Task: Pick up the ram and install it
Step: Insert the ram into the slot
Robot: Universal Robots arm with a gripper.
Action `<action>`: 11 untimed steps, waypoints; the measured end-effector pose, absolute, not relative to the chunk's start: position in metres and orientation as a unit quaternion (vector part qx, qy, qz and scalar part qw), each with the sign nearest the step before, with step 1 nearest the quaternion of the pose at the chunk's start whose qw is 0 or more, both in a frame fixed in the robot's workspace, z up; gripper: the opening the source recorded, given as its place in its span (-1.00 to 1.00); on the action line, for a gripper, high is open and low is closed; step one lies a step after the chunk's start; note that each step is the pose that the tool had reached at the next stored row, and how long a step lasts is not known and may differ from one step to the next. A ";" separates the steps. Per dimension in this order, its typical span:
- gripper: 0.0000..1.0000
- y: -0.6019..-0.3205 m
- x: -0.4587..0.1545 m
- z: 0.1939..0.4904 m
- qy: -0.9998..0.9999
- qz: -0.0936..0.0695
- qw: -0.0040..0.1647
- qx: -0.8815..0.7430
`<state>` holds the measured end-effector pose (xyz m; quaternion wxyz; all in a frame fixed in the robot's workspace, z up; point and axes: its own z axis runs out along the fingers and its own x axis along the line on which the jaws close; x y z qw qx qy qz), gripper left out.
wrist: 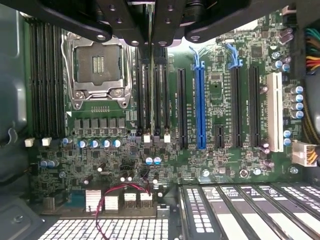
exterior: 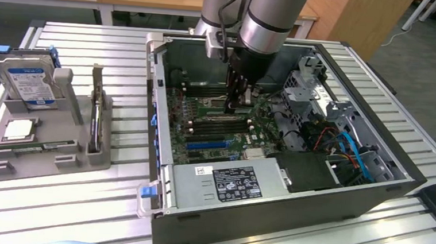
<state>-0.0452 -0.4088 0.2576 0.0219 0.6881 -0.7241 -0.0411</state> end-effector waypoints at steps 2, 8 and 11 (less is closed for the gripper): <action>-0.74 -0.409 -0.046 0.256 -0.724 -0.041 0.022 0.688; -0.74 -0.409 -0.046 0.254 -0.723 -0.044 0.025 0.689; -0.74 -0.409 -0.046 0.253 -0.721 -0.044 0.026 0.691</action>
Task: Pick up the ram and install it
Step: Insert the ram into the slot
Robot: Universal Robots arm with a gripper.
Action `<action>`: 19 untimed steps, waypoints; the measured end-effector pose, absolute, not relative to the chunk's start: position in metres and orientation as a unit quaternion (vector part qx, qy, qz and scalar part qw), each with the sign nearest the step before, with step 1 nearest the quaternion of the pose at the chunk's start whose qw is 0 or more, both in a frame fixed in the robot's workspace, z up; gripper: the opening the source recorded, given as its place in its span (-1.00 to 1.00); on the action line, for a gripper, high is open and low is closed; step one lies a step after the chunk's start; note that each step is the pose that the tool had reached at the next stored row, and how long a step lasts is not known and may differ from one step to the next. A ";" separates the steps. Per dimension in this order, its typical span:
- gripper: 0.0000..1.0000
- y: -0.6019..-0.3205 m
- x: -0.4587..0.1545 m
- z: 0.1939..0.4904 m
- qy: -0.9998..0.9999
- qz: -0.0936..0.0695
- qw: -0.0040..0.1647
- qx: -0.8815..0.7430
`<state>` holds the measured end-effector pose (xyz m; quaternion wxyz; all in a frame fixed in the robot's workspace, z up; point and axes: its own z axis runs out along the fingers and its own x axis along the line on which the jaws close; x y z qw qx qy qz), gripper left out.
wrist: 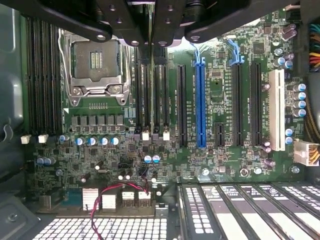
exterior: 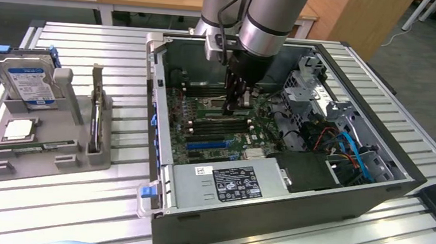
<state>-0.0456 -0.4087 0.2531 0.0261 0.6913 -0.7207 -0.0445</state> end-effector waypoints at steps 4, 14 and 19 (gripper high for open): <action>-0.74 -0.409 -0.046 0.253 -0.718 -0.044 0.027 0.694; -0.74 -0.409 -0.046 0.251 -0.718 -0.044 0.027 0.694; -0.74 -0.409 -0.046 0.248 -0.718 -0.044 0.027 0.694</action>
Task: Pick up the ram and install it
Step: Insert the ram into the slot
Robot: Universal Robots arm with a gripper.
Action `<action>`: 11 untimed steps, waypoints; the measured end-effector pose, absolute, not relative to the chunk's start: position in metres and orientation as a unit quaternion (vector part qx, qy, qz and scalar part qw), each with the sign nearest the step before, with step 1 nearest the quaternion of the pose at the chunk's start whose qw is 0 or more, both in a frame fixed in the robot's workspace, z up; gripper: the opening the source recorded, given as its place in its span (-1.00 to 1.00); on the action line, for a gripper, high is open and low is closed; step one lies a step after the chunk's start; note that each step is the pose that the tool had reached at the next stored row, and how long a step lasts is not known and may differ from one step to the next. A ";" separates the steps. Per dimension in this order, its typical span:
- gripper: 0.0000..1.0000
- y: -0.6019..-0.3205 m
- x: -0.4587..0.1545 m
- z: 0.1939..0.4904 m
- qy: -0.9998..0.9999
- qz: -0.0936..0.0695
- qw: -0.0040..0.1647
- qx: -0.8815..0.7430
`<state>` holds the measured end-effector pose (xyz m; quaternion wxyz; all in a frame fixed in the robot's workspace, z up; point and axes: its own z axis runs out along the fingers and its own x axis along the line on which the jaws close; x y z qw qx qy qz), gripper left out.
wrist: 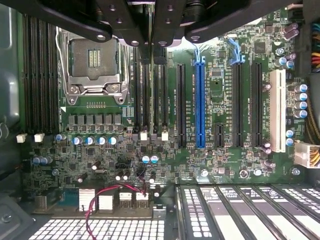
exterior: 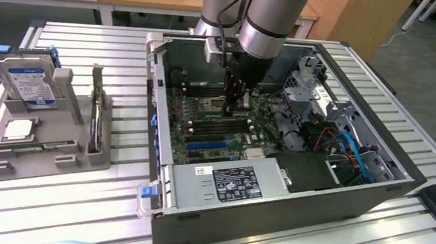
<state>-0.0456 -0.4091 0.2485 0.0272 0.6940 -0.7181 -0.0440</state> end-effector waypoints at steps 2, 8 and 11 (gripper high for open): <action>-0.74 -0.409 -0.046 0.247 -0.718 -0.044 0.027 0.694; -0.74 -0.411 -0.046 0.243 -0.718 -0.044 0.027 0.694; -0.74 -0.412 -0.046 0.242 -0.718 -0.044 0.027 0.694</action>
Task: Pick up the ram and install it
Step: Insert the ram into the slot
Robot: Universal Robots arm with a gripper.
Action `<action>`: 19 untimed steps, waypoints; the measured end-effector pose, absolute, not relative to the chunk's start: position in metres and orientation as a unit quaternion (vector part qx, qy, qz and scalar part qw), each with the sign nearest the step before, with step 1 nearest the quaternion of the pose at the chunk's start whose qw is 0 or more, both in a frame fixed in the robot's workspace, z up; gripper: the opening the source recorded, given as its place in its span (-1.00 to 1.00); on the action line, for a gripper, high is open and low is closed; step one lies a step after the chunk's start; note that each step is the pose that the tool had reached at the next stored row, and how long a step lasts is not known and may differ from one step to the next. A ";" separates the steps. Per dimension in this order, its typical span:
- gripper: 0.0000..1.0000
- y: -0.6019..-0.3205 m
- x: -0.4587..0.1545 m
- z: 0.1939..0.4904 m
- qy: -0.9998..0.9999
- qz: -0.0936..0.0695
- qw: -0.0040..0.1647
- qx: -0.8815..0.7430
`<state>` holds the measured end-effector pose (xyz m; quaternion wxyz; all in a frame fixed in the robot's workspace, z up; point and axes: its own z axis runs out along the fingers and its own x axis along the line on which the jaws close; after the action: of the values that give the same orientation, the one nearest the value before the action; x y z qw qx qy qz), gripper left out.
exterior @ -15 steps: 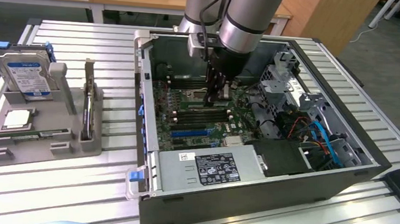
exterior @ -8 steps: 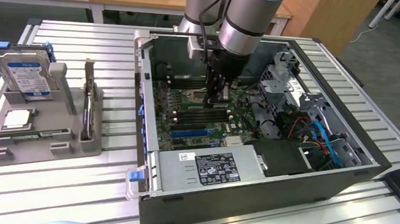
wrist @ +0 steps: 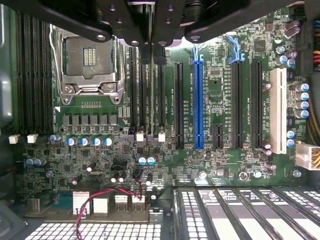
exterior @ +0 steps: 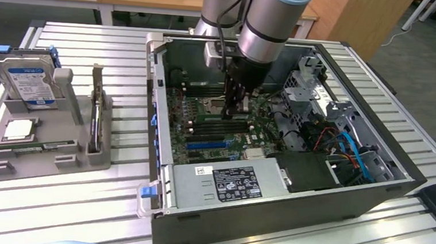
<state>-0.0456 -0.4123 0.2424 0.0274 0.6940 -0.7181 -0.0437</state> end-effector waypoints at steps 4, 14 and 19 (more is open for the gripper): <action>-0.74 -0.414 -0.046 0.242 -0.718 -0.043 0.028 0.694; -0.74 -0.415 -0.044 0.241 -0.714 -0.043 0.028 0.698; -0.74 -0.416 -0.044 0.237 -0.711 -0.043 0.028 0.701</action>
<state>-0.0442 -0.4158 0.2373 0.0284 0.7009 -0.7114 -0.0427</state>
